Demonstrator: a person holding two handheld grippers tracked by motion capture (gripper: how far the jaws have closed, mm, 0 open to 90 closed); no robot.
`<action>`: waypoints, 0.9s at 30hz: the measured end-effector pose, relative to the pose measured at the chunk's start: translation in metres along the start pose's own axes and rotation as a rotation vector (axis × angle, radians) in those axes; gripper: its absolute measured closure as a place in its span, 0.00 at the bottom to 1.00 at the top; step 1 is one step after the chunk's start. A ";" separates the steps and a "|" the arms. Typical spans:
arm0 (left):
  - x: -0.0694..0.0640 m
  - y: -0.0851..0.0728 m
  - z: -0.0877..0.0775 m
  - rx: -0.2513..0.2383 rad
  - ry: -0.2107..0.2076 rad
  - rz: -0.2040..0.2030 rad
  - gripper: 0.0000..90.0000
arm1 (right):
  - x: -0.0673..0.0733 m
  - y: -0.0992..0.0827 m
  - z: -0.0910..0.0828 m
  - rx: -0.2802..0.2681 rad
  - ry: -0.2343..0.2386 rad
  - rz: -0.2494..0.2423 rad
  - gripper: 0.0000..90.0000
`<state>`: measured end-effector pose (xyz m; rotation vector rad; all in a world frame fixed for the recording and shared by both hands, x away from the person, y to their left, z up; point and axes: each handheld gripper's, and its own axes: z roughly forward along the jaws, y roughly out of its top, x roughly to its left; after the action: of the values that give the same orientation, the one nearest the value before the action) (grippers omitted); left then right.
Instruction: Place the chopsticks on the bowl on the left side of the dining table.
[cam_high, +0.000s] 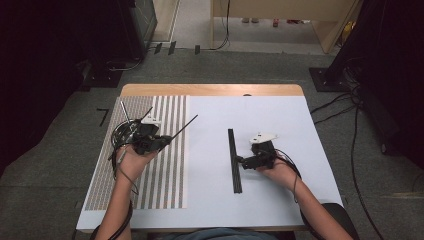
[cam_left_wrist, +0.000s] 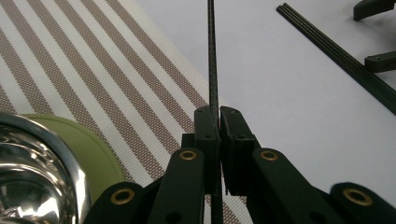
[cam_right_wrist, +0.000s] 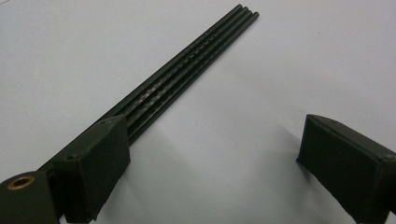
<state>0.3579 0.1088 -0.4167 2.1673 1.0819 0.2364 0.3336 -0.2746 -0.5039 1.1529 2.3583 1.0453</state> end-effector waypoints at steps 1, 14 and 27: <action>0.001 -0.001 -0.001 -0.002 0.001 -0.001 0.97 | 0.000 0.000 0.000 0.000 0.000 0.000 0.09; 0.011 -0.005 -0.008 -0.012 0.016 -0.022 0.97 | 0.000 0.000 0.000 0.000 0.000 0.001 0.09; 0.022 -0.012 -0.019 -0.017 0.040 -0.032 0.97 | 0.000 0.000 0.000 0.001 -0.001 0.001 0.09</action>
<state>0.3562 0.1400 -0.4131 2.1362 1.1323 0.2743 0.3335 -0.2745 -0.5038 1.1544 2.3579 1.0442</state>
